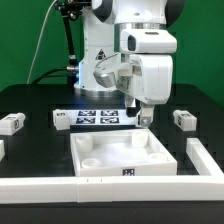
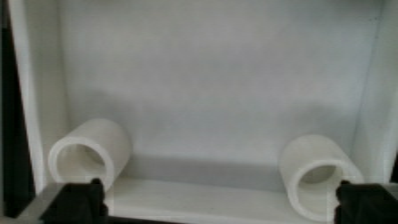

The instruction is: Assemble one leg

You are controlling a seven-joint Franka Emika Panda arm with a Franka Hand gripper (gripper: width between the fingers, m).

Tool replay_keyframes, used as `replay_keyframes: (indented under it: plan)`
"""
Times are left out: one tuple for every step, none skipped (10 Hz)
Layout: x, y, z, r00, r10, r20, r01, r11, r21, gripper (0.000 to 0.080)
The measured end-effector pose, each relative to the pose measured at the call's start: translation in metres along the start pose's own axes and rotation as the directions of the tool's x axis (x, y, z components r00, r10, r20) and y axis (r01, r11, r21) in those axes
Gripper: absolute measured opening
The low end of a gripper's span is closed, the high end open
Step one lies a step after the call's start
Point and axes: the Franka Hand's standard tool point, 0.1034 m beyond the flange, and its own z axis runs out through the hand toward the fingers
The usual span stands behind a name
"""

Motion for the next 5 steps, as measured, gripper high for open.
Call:
replay_keyframes:
  plan:
    - [0.000, 0.000, 0.000, 1.000, 0.000, 0.000, 0.000, 1.000, 0.000, 0.0650]
    - [0.000, 0.000, 0.000, 1.000, 0.000, 0.000, 0.000, 1.000, 0.001, 0.0650]
    - [0.000, -0.002, 0.002, 1.000, 0.001, -0.001, -0.001, 1.000, 0.002, 0.0650]
    - [-0.001, -0.013, 0.006, 1.000, 0.005, -0.003, -0.005, 1.000, 0.011, 0.0650]
    - [-0.003, -0.028, 0.012, 1.000, 0.009, -0.007, -0.009, 1.000, 0.017, 0.0650]
